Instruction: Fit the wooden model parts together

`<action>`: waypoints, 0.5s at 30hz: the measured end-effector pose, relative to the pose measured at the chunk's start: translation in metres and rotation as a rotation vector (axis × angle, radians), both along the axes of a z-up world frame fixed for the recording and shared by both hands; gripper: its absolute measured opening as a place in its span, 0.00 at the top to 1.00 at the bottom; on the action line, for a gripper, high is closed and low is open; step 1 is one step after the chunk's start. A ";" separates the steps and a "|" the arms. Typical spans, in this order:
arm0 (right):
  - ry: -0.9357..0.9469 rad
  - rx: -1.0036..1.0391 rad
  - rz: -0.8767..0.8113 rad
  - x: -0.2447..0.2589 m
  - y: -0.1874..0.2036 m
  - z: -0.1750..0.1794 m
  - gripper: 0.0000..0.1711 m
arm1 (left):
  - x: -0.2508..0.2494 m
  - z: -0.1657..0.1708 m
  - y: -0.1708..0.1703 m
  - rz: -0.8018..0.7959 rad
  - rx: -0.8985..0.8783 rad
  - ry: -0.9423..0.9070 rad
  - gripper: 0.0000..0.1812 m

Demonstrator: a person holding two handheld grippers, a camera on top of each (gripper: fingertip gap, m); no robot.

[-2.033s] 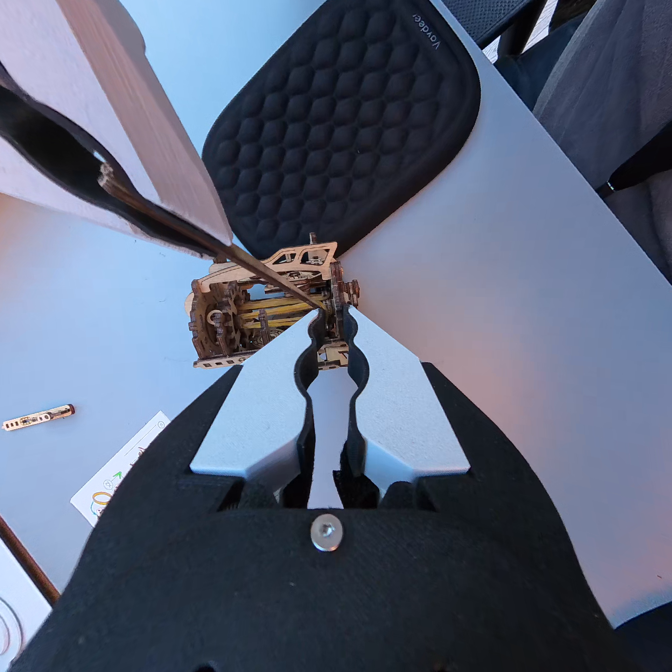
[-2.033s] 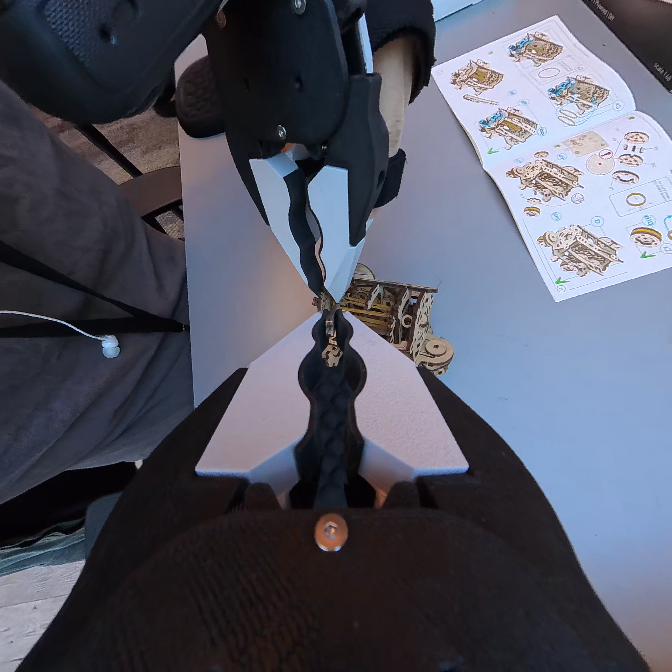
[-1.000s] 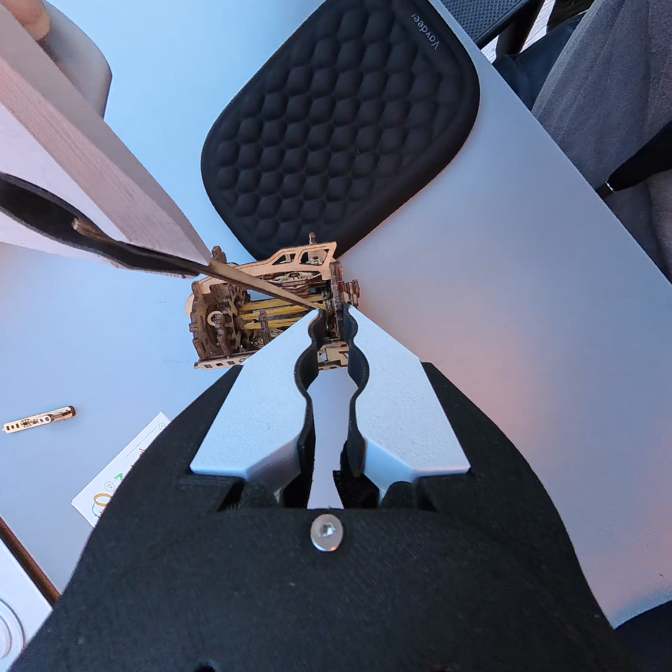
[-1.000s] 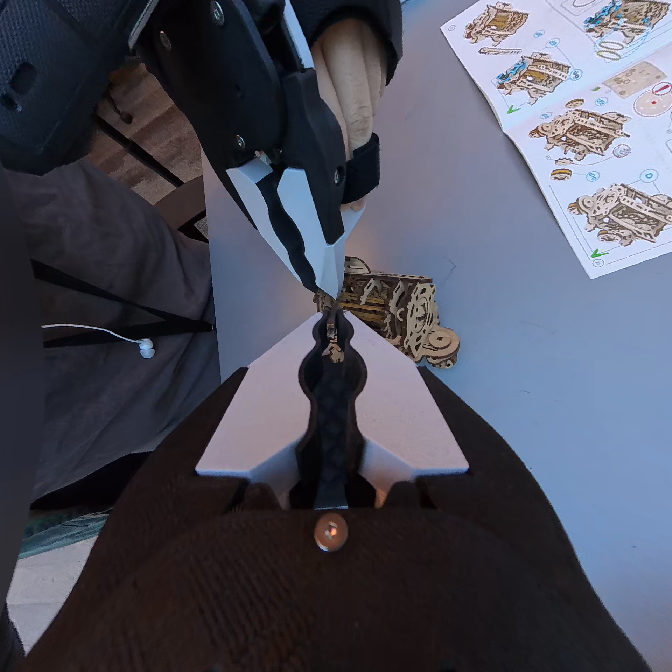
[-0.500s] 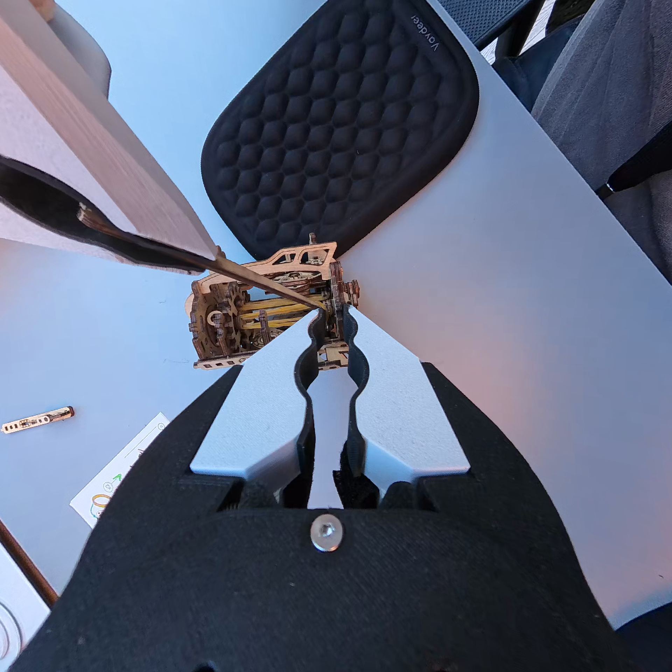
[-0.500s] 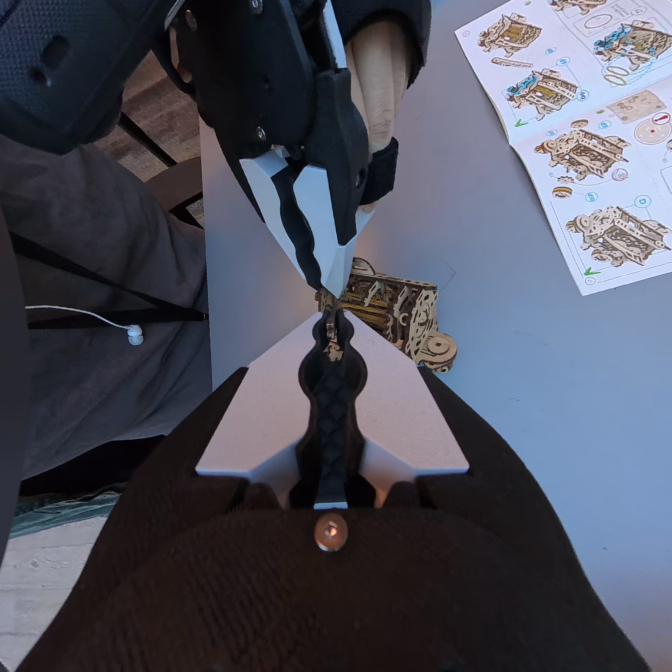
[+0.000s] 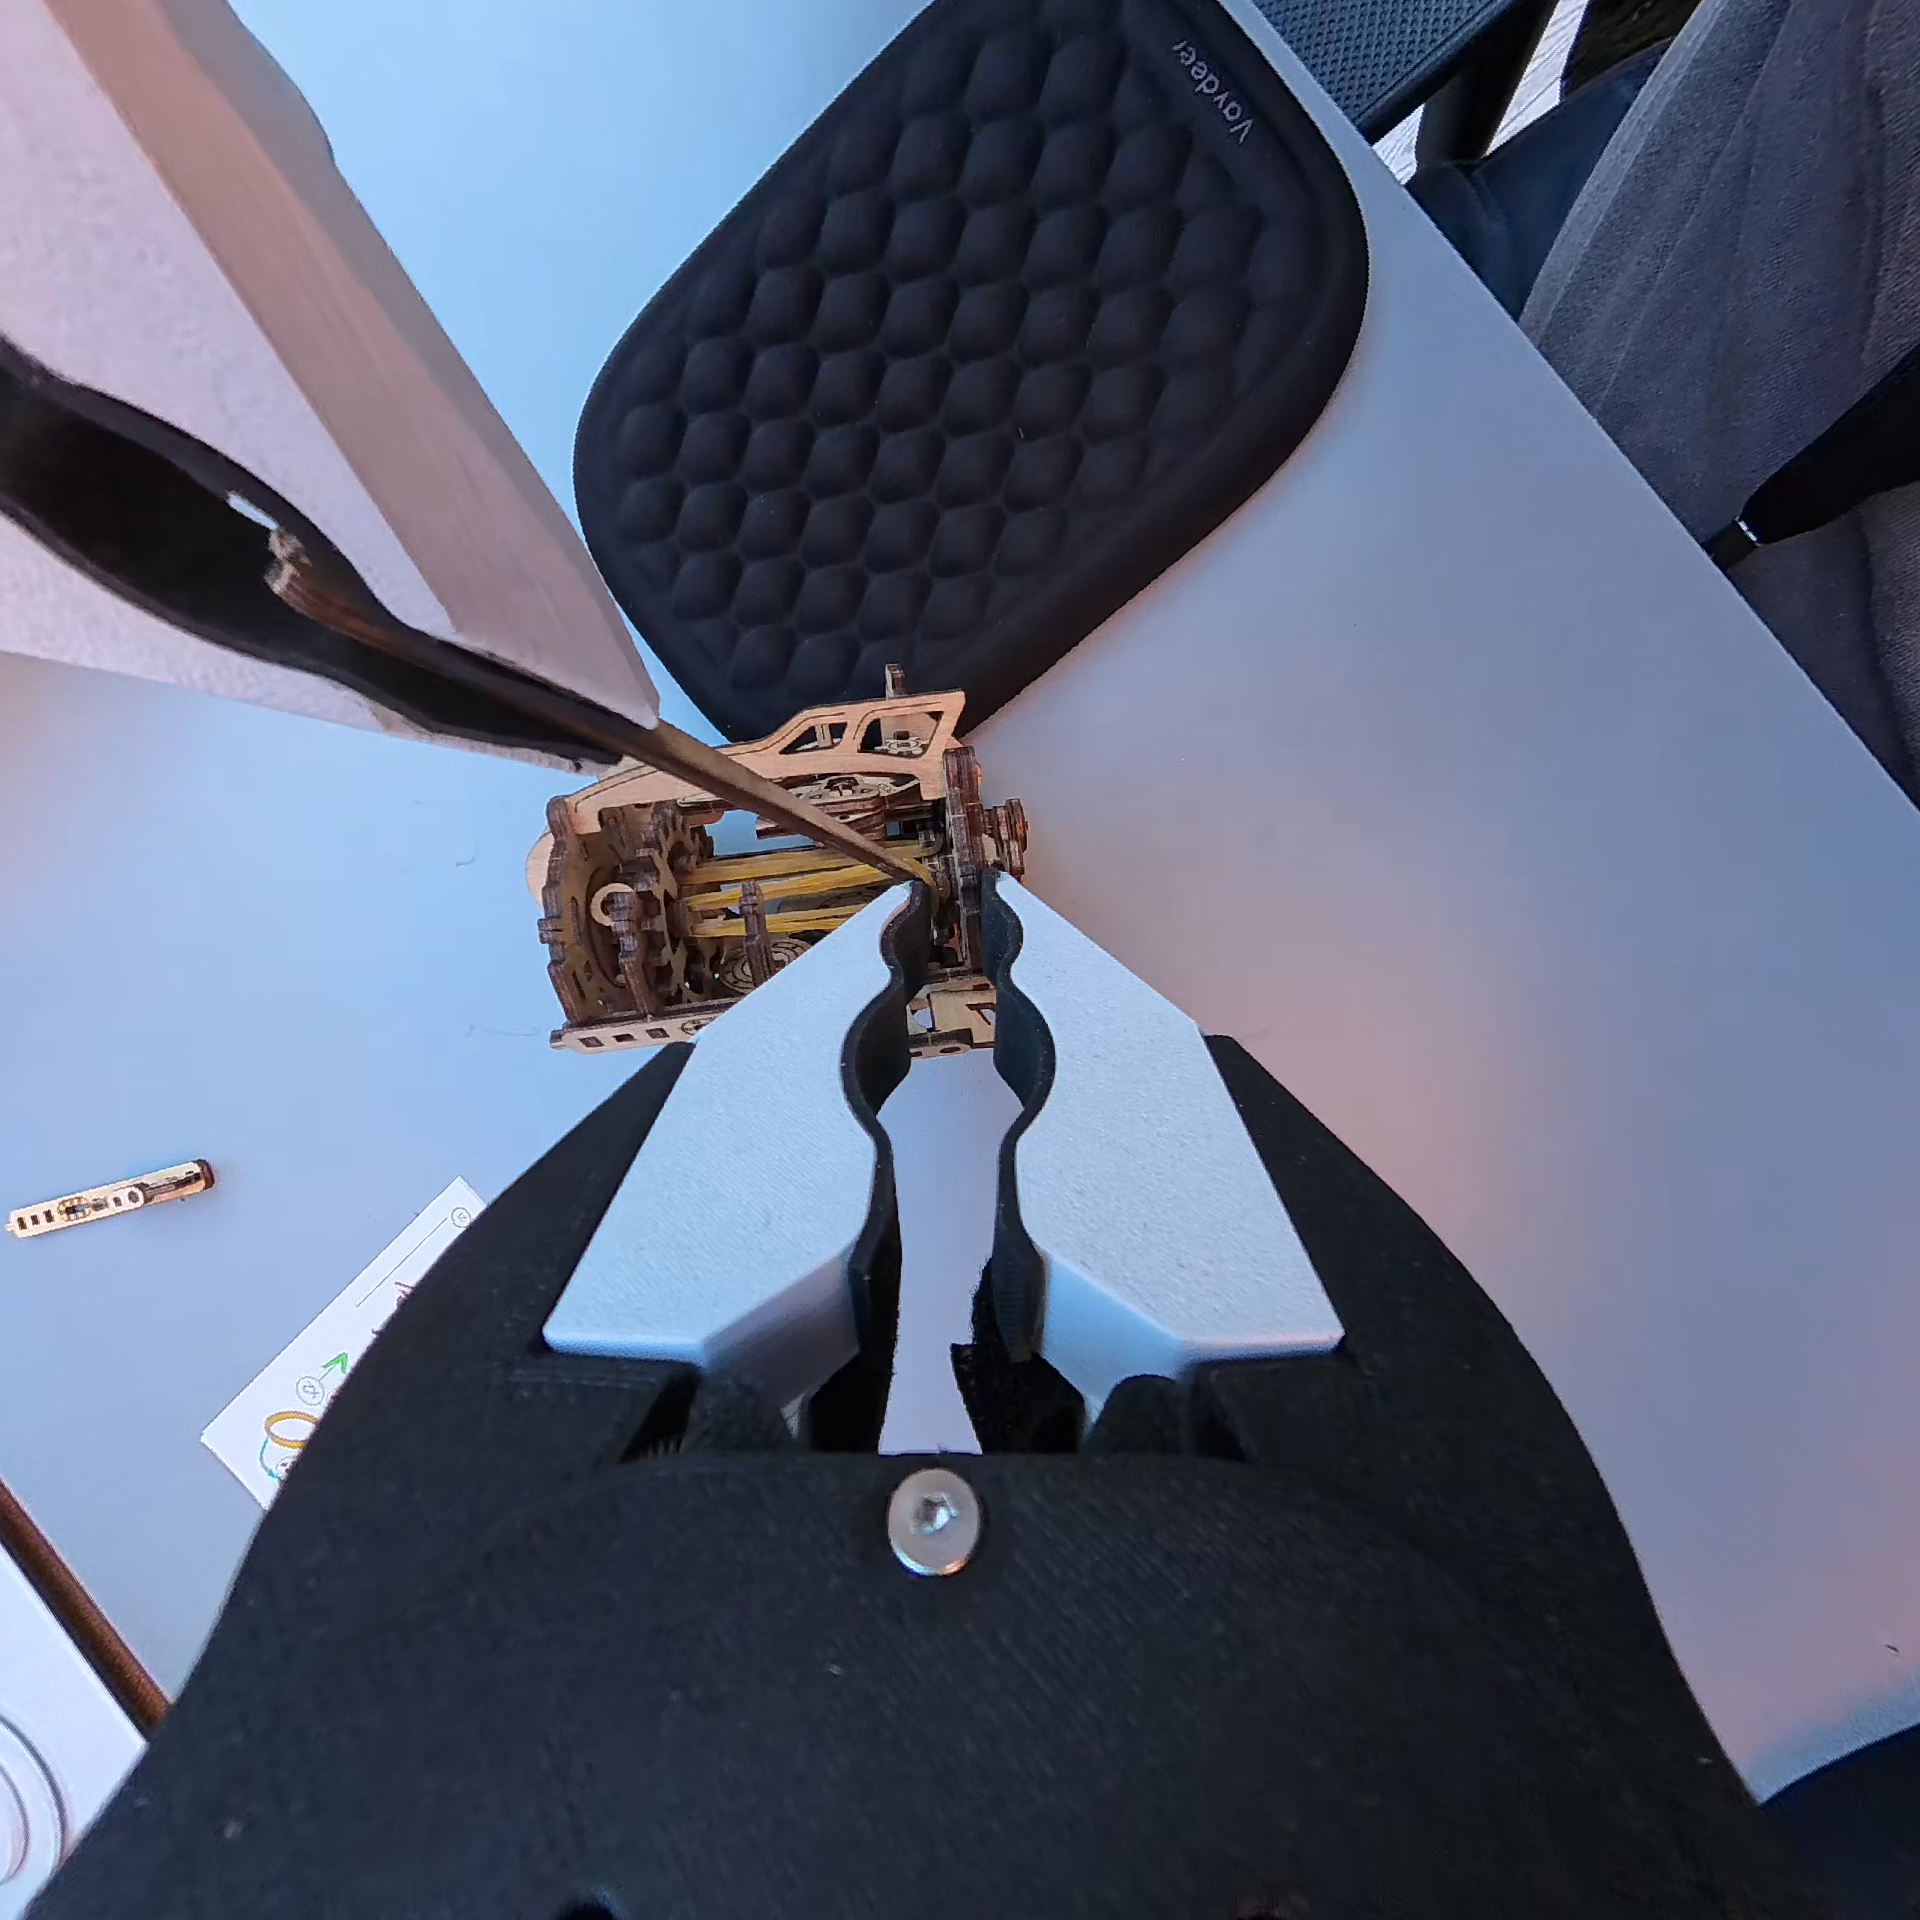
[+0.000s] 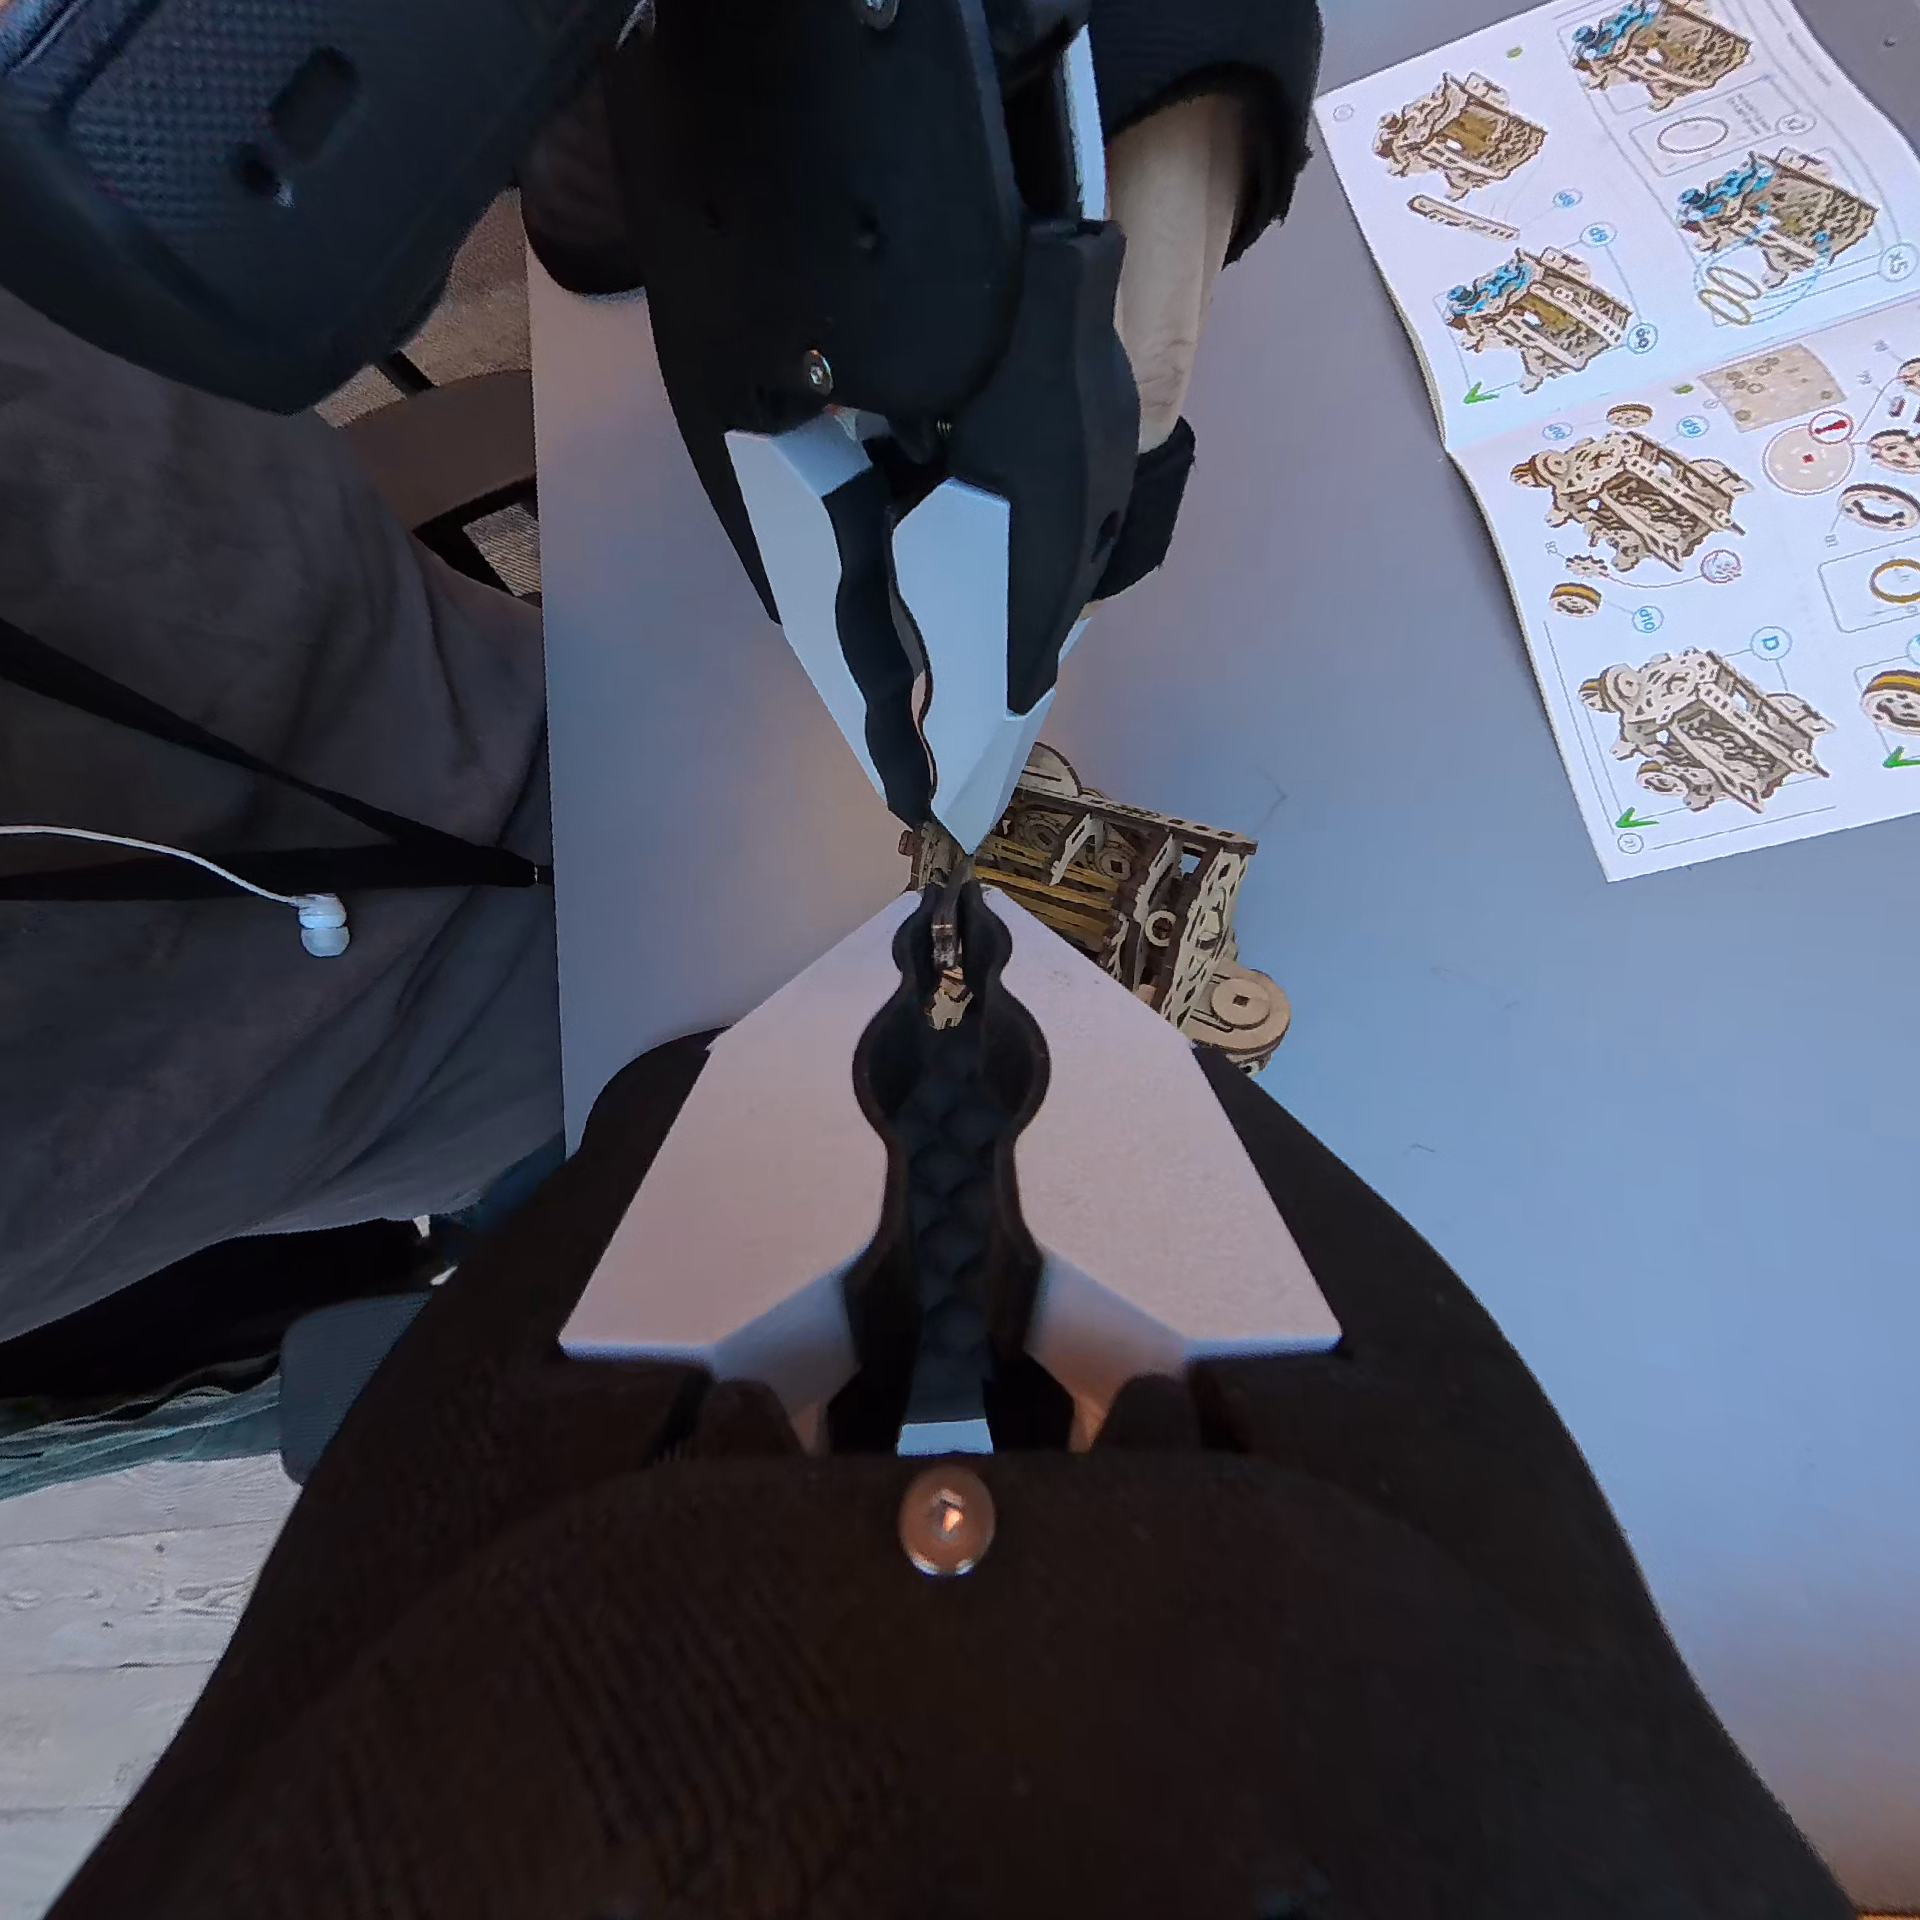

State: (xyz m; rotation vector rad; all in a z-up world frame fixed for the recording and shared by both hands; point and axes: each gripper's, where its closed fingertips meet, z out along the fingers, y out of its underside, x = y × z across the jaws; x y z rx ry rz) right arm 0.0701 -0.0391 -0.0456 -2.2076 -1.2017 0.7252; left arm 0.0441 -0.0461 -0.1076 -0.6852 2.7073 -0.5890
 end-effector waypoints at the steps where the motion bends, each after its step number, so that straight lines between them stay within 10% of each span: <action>1: -0.003 0.001 0.003 0.000 0.000 0.000 0.99 | 0.000 0.000 0.000 -0.001 0.001 0.000 0.96; 15: -0.041 0.012 0.050 -0.002 0.001 0.001 0.99 | 0.001 0.000 0.000 -0.001 0.002 -0.007 0.96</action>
